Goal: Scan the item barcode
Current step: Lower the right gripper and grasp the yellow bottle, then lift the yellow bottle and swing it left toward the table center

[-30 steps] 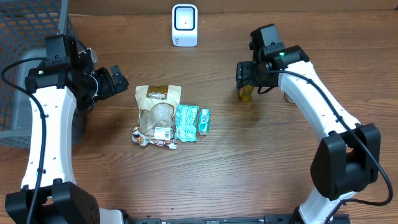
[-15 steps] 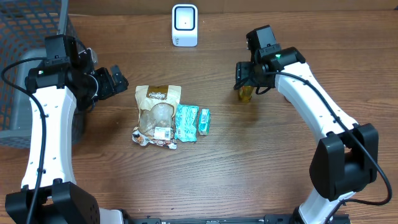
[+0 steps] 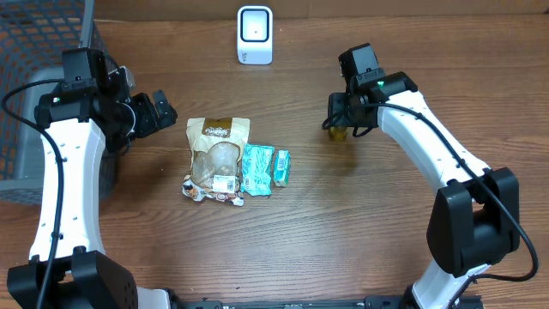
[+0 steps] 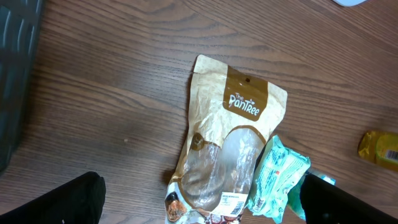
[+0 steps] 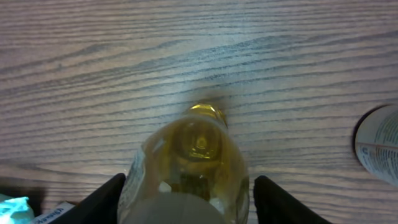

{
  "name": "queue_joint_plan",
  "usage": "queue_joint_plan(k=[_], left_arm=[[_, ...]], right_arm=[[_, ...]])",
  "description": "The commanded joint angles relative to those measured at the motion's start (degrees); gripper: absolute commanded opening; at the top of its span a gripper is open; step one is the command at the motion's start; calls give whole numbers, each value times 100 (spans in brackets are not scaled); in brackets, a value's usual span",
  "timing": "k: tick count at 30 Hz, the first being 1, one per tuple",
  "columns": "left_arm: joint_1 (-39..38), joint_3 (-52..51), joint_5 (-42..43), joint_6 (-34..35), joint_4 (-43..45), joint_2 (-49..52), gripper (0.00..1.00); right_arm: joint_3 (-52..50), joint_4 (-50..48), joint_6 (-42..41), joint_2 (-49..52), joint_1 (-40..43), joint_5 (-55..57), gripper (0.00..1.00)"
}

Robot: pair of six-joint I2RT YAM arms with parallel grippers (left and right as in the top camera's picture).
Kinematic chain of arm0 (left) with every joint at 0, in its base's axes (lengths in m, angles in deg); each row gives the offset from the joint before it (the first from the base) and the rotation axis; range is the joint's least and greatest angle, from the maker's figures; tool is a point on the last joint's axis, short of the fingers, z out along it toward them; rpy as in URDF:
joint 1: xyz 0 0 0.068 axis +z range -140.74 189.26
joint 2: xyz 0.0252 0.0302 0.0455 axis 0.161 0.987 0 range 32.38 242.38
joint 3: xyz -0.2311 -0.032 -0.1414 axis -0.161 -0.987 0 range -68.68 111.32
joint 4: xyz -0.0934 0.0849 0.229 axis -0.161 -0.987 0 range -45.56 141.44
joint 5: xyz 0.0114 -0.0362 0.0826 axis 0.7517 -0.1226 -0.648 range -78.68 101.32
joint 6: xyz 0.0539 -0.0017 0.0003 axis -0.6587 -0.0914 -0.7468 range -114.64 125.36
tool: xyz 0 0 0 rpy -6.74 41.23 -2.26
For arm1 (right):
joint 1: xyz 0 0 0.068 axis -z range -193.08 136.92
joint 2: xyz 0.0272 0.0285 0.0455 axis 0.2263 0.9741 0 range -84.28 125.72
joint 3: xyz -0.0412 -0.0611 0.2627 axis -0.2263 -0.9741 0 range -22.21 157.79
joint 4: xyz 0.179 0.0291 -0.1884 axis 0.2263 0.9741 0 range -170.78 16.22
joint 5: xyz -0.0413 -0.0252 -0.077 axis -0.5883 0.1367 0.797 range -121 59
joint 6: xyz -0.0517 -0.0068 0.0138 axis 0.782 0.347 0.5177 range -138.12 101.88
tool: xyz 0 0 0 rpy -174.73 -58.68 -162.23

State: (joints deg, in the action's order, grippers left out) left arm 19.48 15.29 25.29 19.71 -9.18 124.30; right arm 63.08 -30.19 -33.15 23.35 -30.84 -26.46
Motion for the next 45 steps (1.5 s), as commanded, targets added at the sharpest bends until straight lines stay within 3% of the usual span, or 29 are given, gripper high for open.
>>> queue_joint_plan(k=[1,4,10,14,20,25,27,32,39,45], left_arm=[[-17,131,46,-153,0,-33,100],[-17,131,46,-151,0,-33,99],[-17,131,46,-153,0,-33,100],[-17,131,46,-151,0,-33,100],[-17,131,46,-153,0,-33,100],[-17,131,46,-151,0,-33,100],[-17,131,46,-153,0,-33,99],[-17,131,46,-151,0,-33,100],[-17,131,46,-153,0,-33,100],[-17,131,46,-153,0,-33,100]], right_arm=[[-22,-96,-22,-15,15,55,57],[-20,-175,-20,-15,15,55,55],[-15,-385,-17,-15,15,57,66],[-15,-496,-17,-15,15,57,67],[-15,-400,-17,-15,15,57,46],[24,-391,-22,-28,37,11,36],[144,-295,-22,-55,85,-146,36],[588,136,-22,-243,391,-1373,33],[704,474,63,-476,1126,-5110,32],[697,953,896,-476,1366,-7012,32]])
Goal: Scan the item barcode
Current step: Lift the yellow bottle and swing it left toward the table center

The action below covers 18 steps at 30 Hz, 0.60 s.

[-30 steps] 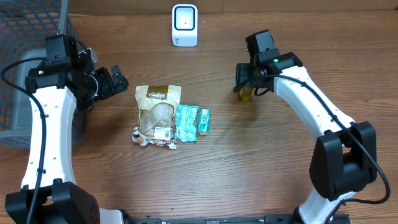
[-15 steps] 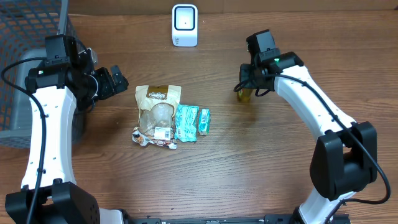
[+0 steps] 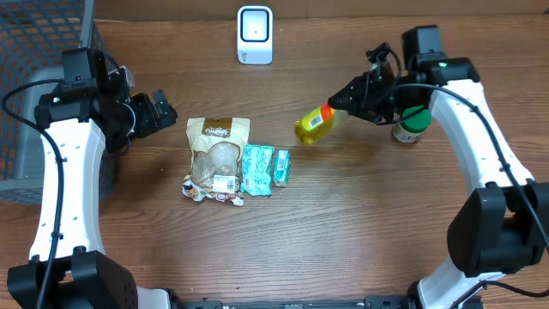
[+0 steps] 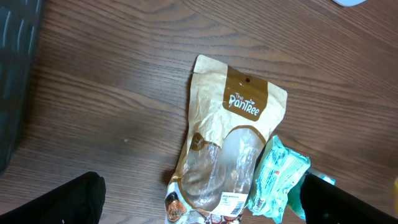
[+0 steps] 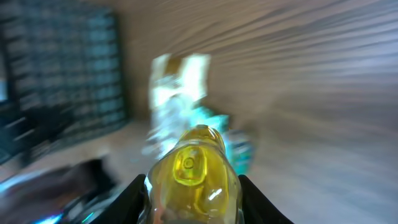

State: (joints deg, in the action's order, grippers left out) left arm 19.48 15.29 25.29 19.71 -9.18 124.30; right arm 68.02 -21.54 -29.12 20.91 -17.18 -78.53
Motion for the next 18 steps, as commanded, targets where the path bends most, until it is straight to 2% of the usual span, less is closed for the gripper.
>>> queue_joint_plan(k=[1,10,18], left_arm=[[-17,131,46,-151,0,-33,100],[-17,131,46,-151,0,-33,100],[-17,131,46,-151,0,-33,100]], right_arm=[[203,146,555,-232,0,-1934,32],[199,721,608,-232,-282,-1971,26],[199,1781,2083,-232,-627,-2223,26]])
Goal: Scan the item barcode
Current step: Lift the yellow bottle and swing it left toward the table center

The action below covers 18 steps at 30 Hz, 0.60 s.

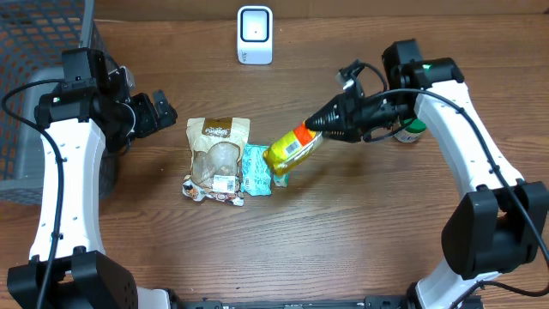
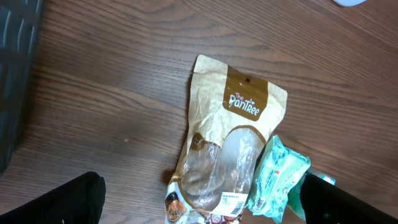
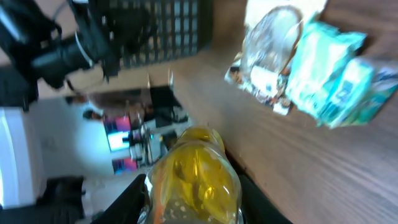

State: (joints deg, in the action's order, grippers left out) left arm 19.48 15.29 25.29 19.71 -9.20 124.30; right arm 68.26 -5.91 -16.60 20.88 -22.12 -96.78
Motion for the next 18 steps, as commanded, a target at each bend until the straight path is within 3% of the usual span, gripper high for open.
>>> queue_joint_plan(k=[1,6,18], left_arm=[[-17,131,46,-151,2,-33,99],[-17,131,46,-151,2,-33,100],[-17,131,46,-151,2,-33,100]], right_arm=[[175,345,1001,-229,-188,-398,26],[175,649,1550,-229,-382,-374,26],[175,649,1550,-229,-527,-374,25]])
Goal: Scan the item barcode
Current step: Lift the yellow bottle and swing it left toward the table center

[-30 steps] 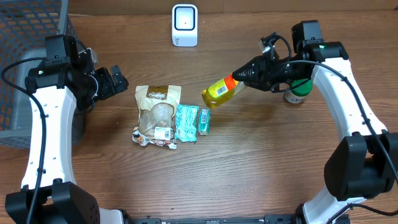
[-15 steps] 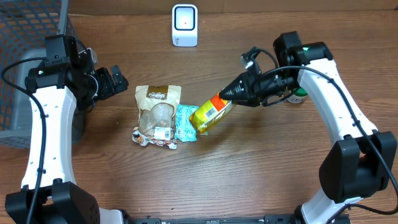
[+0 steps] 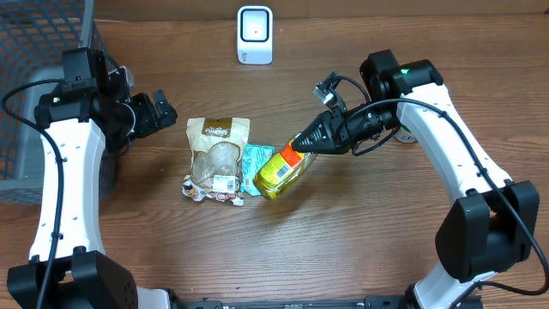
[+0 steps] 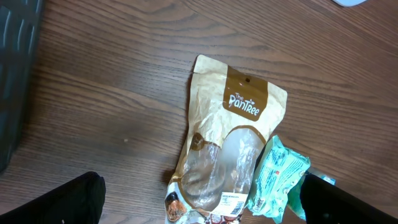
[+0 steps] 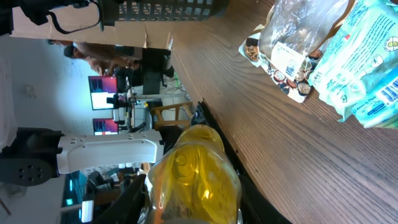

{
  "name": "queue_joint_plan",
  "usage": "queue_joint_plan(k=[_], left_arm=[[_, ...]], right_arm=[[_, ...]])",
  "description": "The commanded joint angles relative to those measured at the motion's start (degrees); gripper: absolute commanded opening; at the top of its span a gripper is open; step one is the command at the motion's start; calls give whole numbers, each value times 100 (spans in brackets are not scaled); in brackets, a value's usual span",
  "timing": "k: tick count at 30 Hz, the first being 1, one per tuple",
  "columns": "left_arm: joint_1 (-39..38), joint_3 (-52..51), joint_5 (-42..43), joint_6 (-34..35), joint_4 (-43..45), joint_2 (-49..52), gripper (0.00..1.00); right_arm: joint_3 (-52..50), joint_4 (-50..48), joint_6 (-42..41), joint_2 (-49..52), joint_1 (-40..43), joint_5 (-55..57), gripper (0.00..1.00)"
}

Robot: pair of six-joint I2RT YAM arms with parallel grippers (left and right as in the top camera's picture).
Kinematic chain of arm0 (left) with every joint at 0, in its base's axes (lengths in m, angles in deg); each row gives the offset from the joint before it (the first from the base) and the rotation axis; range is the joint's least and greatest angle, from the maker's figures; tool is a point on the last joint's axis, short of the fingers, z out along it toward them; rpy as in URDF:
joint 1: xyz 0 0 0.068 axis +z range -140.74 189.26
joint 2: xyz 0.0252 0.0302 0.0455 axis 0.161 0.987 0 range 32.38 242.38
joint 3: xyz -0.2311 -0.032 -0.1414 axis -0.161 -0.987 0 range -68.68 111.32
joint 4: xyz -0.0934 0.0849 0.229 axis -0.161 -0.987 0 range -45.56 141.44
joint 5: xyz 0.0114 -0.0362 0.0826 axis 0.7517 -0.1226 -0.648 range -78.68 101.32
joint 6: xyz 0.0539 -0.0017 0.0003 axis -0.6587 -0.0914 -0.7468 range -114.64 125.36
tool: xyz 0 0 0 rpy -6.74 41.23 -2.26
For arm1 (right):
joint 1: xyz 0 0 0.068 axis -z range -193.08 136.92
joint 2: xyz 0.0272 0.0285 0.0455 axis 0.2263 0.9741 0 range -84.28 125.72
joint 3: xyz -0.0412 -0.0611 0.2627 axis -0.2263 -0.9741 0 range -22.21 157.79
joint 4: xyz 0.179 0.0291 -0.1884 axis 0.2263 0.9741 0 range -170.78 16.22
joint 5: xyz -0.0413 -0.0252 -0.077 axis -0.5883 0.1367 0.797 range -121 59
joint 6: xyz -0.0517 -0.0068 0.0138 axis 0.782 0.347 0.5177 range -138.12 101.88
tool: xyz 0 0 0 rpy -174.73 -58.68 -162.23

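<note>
My right gripper [image 3: 310, 142] is shut on a yellow bottle [image 3: 279, 170] with an orange cap end, held tilted in the air over the teal packets; the bottle [image 5: 191, 174] fills the right wrist view. The white barcode scanner [image 3: 255, 34] stands at the table's far edge. My left gripper [image 3: 163, 110] hangs open at the left above the table, its fingertips [image 4: 74, 198] wide apart, nothing between them.
A brown Pantree pouch [image 3: 215, 156] and teal packets [image 3: 256, 166] lie at mid-table. A dark mesh basket [image 3: 43, 51] sits at the far left. A green-capped jar [image 3: 403, 133] stands behind my right arm.
My right gripper has carried the yellow bottle a little further left and toward the near side, so it now hangs over the teal packets. The left arm has not moved.
My right gripper stood around the yellow bottle upright on the table right of centre. Then it held the bottle lifted and tilted, with a green-capped jar uncovered beside it. The bottle has since shifted leftward over the teal packets. The left arm stayed still throughout.
</note>
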State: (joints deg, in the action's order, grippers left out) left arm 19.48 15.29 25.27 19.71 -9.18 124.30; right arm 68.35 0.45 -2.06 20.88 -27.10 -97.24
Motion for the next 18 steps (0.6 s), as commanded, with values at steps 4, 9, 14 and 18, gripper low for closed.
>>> queue_joint_plan(k=[4,9,14,18], left_arm=[[-17,131,48,-151,0,-33,99],[-17,131,48,-153,0,-33,100],[-17,131,48,-153,0,-33,100],[-17,131,48,-153,0,-33,100]], right_arm=[[166,13,96,-229,-28,-328,25],[166,42,94,-229,-28,-245,25],[166,59,92,-229,-28,-243,24],[166,55,94,-229,-28,-240,18]])
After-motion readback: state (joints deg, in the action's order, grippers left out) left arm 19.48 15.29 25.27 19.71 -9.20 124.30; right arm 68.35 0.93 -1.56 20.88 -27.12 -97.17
